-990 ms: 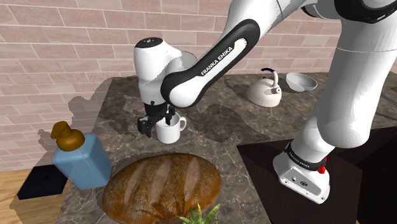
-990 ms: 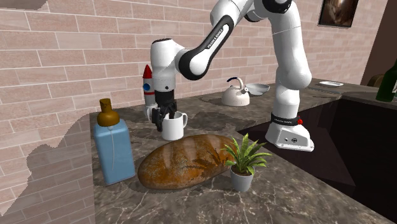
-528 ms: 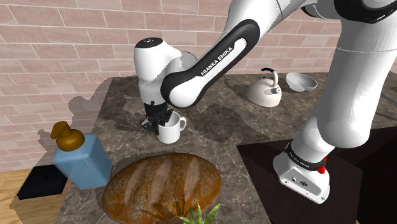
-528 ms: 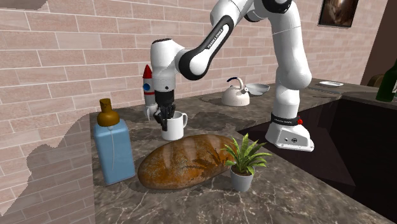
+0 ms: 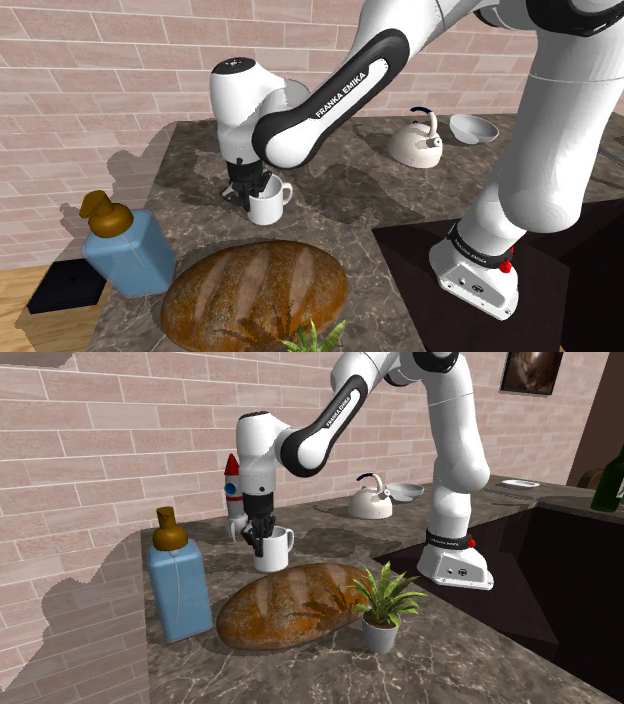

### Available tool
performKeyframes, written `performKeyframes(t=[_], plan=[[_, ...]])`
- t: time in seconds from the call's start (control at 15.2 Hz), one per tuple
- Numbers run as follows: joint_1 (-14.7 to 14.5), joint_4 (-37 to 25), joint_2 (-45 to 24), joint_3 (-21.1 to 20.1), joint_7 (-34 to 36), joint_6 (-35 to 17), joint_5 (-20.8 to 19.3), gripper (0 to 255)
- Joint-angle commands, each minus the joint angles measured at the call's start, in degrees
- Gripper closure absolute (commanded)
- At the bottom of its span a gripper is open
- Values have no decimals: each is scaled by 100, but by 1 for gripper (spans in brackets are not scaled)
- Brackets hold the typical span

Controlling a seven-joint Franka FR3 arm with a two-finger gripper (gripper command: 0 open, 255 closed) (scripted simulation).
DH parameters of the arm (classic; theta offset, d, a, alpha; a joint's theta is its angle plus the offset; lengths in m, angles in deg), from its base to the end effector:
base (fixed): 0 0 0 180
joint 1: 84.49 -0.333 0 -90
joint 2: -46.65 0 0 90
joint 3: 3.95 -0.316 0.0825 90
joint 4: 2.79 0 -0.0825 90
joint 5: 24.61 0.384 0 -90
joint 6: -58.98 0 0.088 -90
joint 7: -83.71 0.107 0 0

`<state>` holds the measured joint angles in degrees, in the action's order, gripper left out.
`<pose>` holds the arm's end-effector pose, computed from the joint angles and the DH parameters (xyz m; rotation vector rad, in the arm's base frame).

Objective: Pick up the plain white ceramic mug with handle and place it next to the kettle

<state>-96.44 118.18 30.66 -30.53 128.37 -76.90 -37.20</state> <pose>0.4551 0.3533 0.2974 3.1303 0.0523 0.0536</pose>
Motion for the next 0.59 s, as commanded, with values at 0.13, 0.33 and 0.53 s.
performKeyframes(t=[0.13, 0.33, 0.53], plan=[[47, -53, 196, -58, -106, 222, 148, 255], [79, -117, 349, -98, -188, 417, 263, 255], [105, -193, 492, -130, -265, 616, 371, 255]])
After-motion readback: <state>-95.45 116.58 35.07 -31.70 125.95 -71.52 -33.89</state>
